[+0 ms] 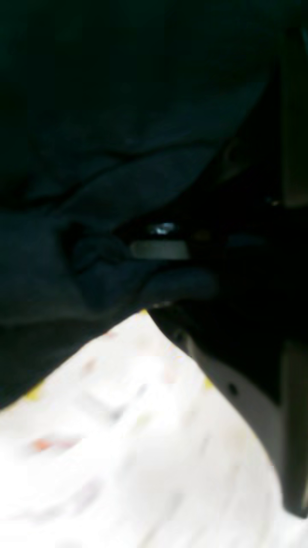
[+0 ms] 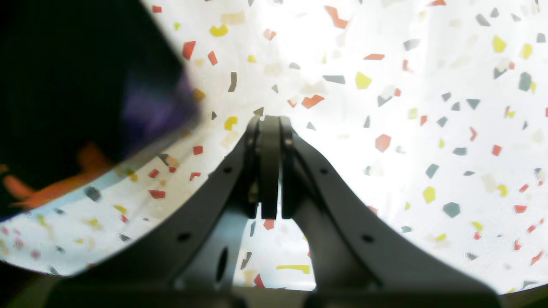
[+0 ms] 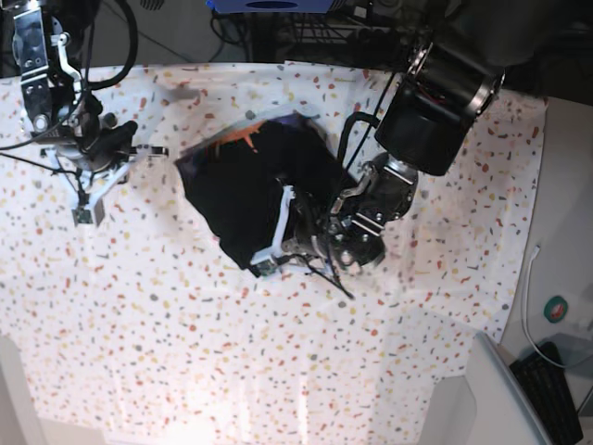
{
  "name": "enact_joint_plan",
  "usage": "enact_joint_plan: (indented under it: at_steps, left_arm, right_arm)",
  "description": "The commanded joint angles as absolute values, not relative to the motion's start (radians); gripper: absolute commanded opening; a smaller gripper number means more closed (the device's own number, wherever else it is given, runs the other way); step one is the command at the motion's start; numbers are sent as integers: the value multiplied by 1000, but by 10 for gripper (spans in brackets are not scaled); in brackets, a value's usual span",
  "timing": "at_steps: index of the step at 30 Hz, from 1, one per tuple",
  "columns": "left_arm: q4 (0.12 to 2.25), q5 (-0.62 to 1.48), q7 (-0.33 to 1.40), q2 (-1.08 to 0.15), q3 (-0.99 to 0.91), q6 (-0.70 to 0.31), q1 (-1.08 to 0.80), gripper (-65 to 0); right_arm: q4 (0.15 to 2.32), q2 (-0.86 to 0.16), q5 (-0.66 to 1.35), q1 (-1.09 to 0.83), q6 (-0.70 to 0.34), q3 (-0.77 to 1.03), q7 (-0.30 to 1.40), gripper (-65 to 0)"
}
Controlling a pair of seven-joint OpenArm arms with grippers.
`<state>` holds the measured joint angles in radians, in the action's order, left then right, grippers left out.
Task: Layout the t-shirt on the table in an organized manner, then fold the t-shirt properly
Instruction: 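Grasp the bundle with the left gripper and fold it over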
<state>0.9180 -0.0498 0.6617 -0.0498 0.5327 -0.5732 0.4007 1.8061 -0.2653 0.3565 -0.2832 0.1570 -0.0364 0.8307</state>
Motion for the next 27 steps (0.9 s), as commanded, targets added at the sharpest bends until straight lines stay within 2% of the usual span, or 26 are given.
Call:
enact_joint_plan:
  at_steps: [1,4,7,9,15,20,27]
  left_arm:
    - [917,-74,680,-65,613,-568,424,-650]
    - [917,-62,624,-70,805,-568,476,-650]
    - [917,-64,602,-54,877,-568,493,-650]
    - [915,-64,602,-25,880,-568,495,-650]
    - [914,-64,601,21,880,-568,496,-650]
    - [915,-64,601,25,880,-568,503,-650]
    - [935,-64,601,39,880,-568,503,-650]
  right_arm:
    - [1822,-277,343,-275,154,-7,811,-650]
    - [1822,-277,343,-275,154,45,812,-650]
    - [1822,-280,344,-280,153,87,819,-650]
    - [1836,-282,348,-305,142,81,817,-650]
    - [1919,-189,344,-375,-58,67,819,-650]
    - [1916,-173,343,-375,-70,-39,814,-650]
    - [1856,-154,343,-366,-70,-64,814,-650]
